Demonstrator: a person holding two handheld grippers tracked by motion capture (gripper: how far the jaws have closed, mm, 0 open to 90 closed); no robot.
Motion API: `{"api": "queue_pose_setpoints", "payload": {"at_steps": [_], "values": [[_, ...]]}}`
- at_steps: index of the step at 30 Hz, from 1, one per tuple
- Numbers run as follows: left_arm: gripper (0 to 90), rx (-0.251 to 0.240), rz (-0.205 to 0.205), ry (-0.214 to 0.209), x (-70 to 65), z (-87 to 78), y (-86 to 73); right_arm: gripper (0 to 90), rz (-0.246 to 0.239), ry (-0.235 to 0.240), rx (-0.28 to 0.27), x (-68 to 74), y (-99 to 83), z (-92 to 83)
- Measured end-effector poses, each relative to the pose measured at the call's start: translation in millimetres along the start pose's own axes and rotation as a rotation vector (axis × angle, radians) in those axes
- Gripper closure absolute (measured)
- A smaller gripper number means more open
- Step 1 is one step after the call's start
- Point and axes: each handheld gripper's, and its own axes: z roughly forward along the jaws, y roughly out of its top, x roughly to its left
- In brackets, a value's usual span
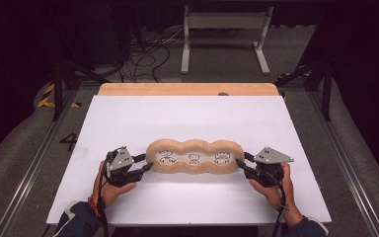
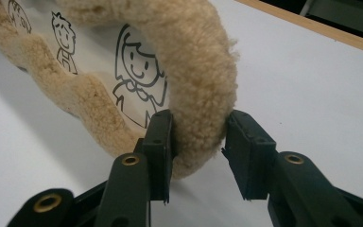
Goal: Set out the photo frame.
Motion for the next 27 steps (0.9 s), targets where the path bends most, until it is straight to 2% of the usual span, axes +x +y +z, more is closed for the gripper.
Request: {"api": "queue_pose_setpoints", "payload": {"at_steps": [2,6,9,15,23,27], "values": [[59.6,0.003,0.014,0.002,-0.7,-1.9,-1.1,63.0,-0.002,0.009,0.001,-0.8,-0.7,-0.8],[60.7,-0.001,-0.001,-0.007,0.8,-0.4,-1.3,64.4,0.019,0.024,0.002,-2.6,-1.3,-1.3],[60.5,0.008,0.021,-0.005,-1.6,1.5,-0.5,61.4,0.013,0.017,0.003,-1.9,-1.5,-1.4],[60.1,0.005,0.019,-0.003,-1.1,1.5,-0.2,59.1,0.005,0.013,0.014,-1.4,-2.6,-1.3],[56.2,0.006,0.031,0.001,-1.2,-0.1,0.5,56.7,0.007,0.022,0.015,-1.7,-1.9,-3.5],[52.4,0.007,0.025,0.007,-1.1,-1.8,0.1,53.0,0.004,0.015,0.014,-1.9,-1.3,-5.3]]}}
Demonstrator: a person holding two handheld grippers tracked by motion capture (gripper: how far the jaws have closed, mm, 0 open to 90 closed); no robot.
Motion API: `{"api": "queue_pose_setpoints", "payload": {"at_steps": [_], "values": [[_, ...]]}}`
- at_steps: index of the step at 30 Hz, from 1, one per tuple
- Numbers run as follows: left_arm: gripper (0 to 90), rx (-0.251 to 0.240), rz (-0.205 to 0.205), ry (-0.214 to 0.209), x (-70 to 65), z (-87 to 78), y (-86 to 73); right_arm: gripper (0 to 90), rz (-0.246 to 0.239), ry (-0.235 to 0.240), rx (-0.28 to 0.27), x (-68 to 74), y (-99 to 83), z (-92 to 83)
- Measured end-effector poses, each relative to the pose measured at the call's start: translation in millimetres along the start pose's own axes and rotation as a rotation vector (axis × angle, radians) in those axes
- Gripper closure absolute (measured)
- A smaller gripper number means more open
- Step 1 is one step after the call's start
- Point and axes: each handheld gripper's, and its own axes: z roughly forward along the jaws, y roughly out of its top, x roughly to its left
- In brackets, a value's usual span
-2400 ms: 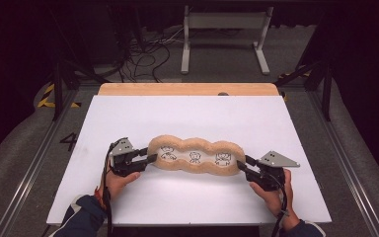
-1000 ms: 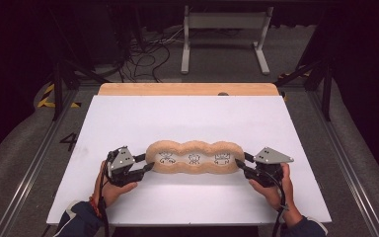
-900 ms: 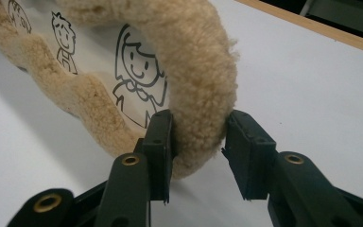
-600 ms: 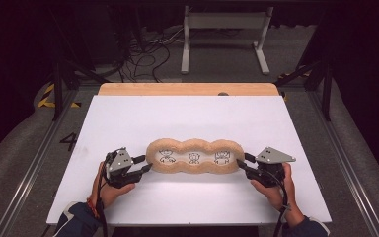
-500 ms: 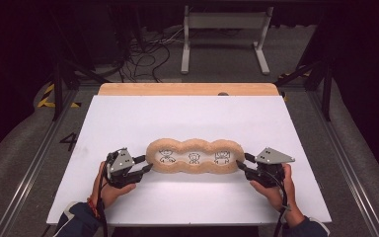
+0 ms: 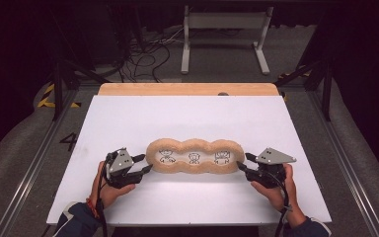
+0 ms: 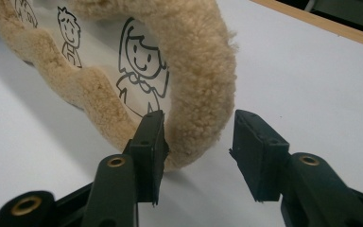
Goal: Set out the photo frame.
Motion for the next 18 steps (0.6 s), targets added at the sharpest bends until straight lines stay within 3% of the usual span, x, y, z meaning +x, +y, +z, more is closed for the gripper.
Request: {"api": "queue_pose_setpoints", "payload": {"at_steps": [8,12,18], "values": [[33.7,0.023,0.016,0.011,0.3,-3.9,-2.0,40.5,-0.023,-0.018,0.019,-3.6,-0.4,-5.5],[27.0,0.02,0.009,0.015,0.5,-7.3,-4.4,32.2,-0.038,-0.037,0.039,-5.6,-1.9,-6.5],[19.3,0.03,0.024,0.022,-0.8,-11.8,-6.7,27.7,-0.044,-0.053,0.04,-6.6,-3.4,-10.5]]}}
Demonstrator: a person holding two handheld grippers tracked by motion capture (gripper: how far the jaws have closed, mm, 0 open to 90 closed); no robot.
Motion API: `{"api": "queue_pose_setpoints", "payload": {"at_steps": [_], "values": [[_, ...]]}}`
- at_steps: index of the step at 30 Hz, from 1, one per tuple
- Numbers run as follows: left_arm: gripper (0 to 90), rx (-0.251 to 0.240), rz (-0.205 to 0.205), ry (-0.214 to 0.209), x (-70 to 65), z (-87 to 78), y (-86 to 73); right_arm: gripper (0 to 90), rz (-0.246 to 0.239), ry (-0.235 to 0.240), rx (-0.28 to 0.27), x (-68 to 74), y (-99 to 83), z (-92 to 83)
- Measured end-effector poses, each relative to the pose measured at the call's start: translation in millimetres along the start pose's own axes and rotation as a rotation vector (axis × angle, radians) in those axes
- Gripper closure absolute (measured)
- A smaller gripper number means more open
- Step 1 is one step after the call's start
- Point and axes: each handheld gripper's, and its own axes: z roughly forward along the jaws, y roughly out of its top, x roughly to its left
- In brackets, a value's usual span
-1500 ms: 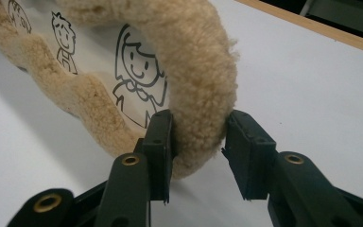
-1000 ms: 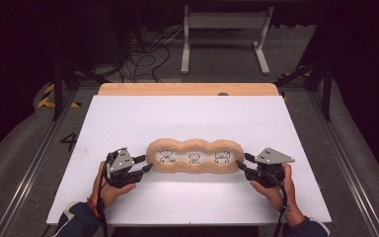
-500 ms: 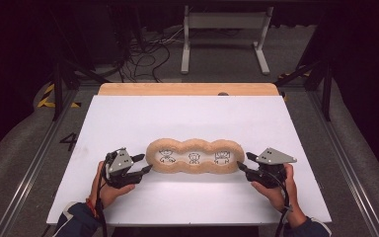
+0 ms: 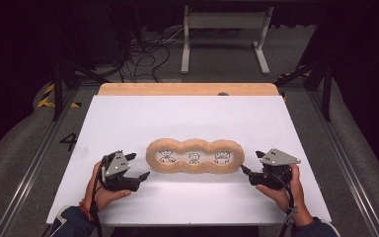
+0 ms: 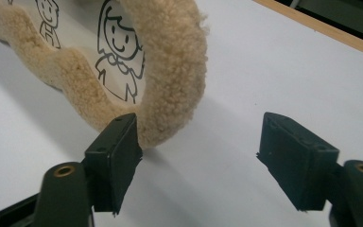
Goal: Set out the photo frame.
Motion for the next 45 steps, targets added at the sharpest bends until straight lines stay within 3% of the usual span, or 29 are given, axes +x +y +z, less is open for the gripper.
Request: {"api": "queue_pose_setpoints", "payload": {"at_steps": [12,26,30,45], "values": [[13.1,0.003,-0.002,0.015,1.1,-12.5,-9.7,21.8,-0.018,-0.016,0.0,-2.3,-8.8,-11.4],[9.5,0.01,-0.014,0.046,8.5,-29.1,-27.6,20.1,0.017,-0.07,0.007,-10.2,-32.0,-31.1],[9.2,0.02,0.004,0.059,9.7,-33.1,-32.8,19.7,0.023,-0.083,0.011,-12.3,-37.5,-35.5],[8.1,-0.04,-0.11,0.095,28.5,-61.3,-63.2,17.4,0.115,-0.137,-0.008,-27.7,-70.5,-49.8]]}}
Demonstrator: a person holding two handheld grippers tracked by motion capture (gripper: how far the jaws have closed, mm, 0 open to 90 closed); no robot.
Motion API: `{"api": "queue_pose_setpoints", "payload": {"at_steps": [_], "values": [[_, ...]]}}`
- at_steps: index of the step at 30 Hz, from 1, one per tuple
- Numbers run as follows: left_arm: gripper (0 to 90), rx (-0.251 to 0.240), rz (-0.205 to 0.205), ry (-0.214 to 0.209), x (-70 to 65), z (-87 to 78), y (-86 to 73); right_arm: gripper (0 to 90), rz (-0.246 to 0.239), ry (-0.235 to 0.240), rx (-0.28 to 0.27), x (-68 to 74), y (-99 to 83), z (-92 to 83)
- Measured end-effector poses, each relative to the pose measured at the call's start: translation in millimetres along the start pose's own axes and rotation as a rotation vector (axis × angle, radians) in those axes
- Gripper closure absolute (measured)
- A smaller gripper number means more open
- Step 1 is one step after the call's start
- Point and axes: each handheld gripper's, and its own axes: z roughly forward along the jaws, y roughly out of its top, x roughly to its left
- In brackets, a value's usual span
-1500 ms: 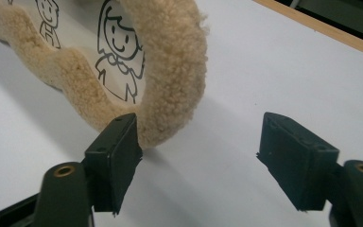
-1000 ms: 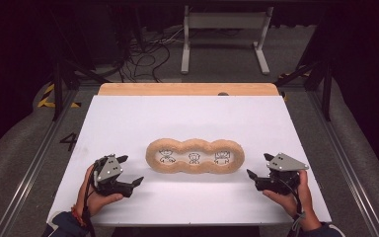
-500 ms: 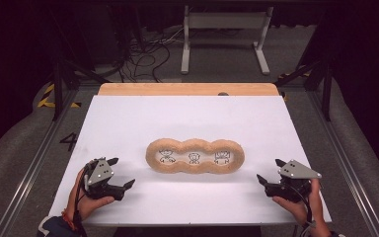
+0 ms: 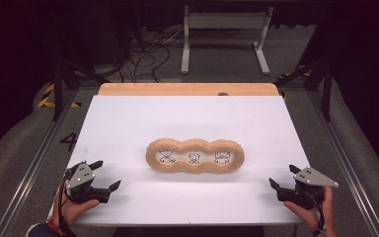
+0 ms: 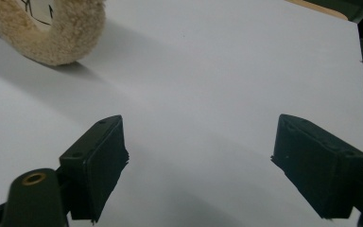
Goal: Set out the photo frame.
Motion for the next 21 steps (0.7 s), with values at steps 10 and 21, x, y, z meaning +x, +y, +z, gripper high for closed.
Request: {"api": "queue_pose_setpoints", "payload": {"at_steps": [10,21], "values": [[7.9,-0.015,-0.038,0.004,4.2,-4.4,-4.9,16.5,0.025,0.005,-0.008,-2.8,-8.8,1.2],[7.4,-0.009,-0.022,-0.001,-0.1,-3.6,-4.3,8.3,0.029,0.005,-0.024,-0.3,-7.1,1.3]]}}
